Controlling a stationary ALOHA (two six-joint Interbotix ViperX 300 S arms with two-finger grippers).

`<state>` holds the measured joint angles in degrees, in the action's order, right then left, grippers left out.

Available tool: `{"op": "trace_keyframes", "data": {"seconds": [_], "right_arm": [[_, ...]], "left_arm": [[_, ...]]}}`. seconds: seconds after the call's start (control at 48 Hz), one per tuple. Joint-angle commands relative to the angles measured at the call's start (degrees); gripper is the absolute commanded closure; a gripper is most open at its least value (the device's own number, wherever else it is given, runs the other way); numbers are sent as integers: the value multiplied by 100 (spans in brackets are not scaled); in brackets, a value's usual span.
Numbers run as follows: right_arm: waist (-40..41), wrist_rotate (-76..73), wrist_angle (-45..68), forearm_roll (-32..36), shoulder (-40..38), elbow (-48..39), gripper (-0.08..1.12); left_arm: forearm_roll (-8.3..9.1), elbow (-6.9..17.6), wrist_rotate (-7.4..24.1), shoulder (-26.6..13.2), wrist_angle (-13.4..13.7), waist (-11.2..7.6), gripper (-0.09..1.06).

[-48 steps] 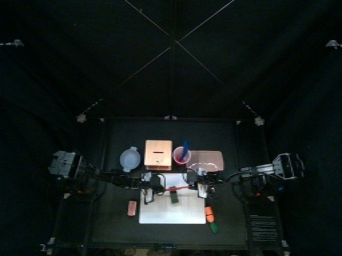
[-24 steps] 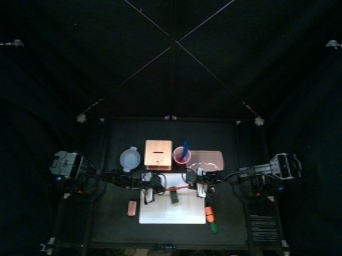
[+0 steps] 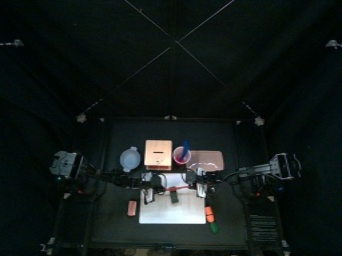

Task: Place sushi on board then cut the sushi with the knife then place the pieces on the plate
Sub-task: Cut the sushi into 4 pieces

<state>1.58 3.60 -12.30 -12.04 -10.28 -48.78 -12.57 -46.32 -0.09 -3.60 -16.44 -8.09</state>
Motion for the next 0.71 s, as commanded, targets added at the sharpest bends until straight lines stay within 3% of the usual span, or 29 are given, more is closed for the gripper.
{"op": "trace_keyframes", "data": {"seconds": [0.021, 0.292, 0.708], "right_arm": [[114, -18, 18, -9, -123, 123, 69], [88, -18, 18, -9, -202, 158, 69], [97, -18, -9, -9, -141, 114, 69]], "left_arm": [[18, 185, 0, 193, -26, -123, 54], [26, 211, 9, 308, -26, -149, 54], [18, 211, 0, 176, -26, -202, 54]]}}
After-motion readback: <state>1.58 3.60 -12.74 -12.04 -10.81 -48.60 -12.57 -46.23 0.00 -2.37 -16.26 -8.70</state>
